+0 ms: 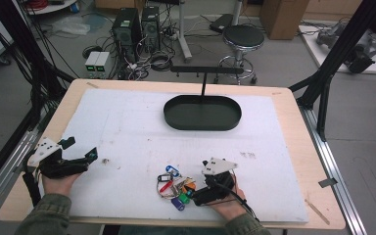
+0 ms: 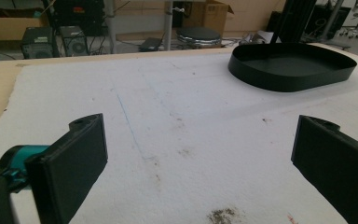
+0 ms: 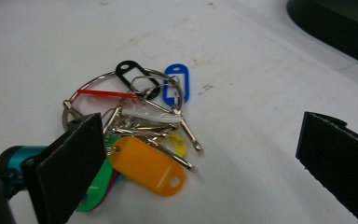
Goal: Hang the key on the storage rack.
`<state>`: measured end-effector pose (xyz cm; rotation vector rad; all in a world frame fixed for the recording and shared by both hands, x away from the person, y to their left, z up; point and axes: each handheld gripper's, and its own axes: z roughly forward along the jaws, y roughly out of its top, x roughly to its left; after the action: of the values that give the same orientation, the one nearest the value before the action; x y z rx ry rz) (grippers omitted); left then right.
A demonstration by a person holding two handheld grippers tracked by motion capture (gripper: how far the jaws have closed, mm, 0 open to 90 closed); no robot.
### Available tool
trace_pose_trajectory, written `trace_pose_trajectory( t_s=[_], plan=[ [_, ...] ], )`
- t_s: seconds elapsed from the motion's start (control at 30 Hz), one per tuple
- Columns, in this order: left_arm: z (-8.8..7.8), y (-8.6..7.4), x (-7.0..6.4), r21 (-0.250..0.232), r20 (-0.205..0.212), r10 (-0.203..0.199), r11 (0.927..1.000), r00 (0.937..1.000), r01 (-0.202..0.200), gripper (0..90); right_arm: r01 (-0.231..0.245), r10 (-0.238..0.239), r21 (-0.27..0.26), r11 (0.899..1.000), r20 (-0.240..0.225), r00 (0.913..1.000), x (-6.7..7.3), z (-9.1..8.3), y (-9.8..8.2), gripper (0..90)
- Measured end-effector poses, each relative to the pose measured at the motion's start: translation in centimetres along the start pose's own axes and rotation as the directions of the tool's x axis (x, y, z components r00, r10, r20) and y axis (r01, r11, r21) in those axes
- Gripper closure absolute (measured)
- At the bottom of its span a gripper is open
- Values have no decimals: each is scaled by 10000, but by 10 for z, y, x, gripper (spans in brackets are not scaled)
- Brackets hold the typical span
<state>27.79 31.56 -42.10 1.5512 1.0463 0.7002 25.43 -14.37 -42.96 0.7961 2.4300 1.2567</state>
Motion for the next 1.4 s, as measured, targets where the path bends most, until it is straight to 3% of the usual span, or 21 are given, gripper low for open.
trace_pose_trajectory(
  t_s=[0.47,0.6,0.77,0.8,1.07,1.13,1.17,1.23,1.4],
  plan=[
    [0,0,0,48,15,20,10000,10000,-20,39,368,-284,799,9961,-1038,9942,11,16,0,4],
    [0,0,0,37,17,20,10000,10000,-20,39,558,-446,1064,9928,-1049,9935,13,20,-1,29],
    [1,0,0,41,62,12,10000,10000,-12,39,465,-324,1305,9904,-1079,9936,14,24,-1,81],
    [1,0,0,60,112,42,10000,9999,-43,39,453,-290,1185,9919,-1361,9903,13,23,0,224],
    [1,0,0,47,118,56,10000,9999,-56,39,274,-90,1111,9934,-1632,9866,9,17,2,487],
    [1,0,-1,44,110,37,10000,9999,-37,39,284,-97,1158,9929,-1591,9872,7,14,3,645],
    [1,0,-1,44,110,37,10000,9999,-37,39,284,-97,1158,9929,-1591,9872,7,14,3,645],
    [1,0,-1,69,134,32,10000,9999,-33,39,792,-616,1330,9879,-1318,9894,9,16,3,666],
    [1,0,-1,75,130,59,10000,9999,-60,39,1144,-922,1548,9813,-1435,9853,7,17,7,678]
  ],
)
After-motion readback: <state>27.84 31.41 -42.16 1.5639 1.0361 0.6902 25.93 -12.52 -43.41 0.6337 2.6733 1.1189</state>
